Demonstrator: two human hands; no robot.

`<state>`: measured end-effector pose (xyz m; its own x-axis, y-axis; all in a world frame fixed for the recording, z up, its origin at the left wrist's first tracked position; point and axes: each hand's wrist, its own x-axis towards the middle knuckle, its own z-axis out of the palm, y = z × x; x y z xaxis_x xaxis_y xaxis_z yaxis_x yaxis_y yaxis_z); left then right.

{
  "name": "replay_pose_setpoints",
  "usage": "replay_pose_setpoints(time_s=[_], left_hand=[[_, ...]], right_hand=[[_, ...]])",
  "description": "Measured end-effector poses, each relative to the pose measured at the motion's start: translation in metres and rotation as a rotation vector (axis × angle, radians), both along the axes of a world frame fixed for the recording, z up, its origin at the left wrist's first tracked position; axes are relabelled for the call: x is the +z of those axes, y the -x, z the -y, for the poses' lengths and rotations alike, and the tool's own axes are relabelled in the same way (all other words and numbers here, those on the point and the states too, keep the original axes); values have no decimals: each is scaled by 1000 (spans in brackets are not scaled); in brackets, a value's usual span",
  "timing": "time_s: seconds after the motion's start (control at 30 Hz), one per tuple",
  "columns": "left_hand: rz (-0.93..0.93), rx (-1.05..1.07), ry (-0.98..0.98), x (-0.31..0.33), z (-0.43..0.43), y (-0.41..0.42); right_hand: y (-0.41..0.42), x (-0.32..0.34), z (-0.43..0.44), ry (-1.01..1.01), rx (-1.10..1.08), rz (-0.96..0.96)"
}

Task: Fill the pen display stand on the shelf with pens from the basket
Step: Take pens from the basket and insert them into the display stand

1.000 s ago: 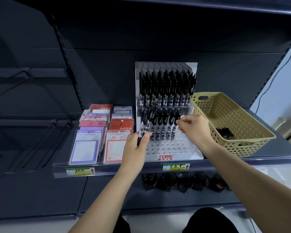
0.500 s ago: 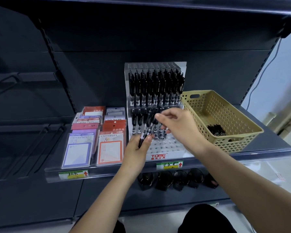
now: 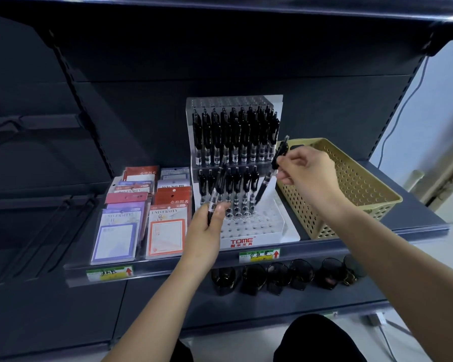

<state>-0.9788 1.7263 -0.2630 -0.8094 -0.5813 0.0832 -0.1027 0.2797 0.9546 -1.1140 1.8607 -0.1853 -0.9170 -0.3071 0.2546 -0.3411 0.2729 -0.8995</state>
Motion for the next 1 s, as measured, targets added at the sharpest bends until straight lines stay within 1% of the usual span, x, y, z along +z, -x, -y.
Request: replay_pose_setpoints(time_s=[0.13, 0.3, 0.43, 0.63, 0.87, 1.0], left_hand=[[0, 23, 14, 2, 0, -1], [-4, 37, 5, 1, 1, -3], [-29, 43, -71, 5, 1, -6], [-8, 39, -120, -4, 5, -4], [-19, -12, -78, -4, 3, -4], [-12, -40, -22, -7, 1, -1]], right_hand=[[10, -10, 2, -92, -37, -104], [17, -22, 13, -148, -79, -195], [20, -29, 18, -205, -78, -214], [17, -46, 20, -382, -29, -180], [19, -49, 20, -391, -30, -124], [9, -40, 13, -267, -81, -87]])
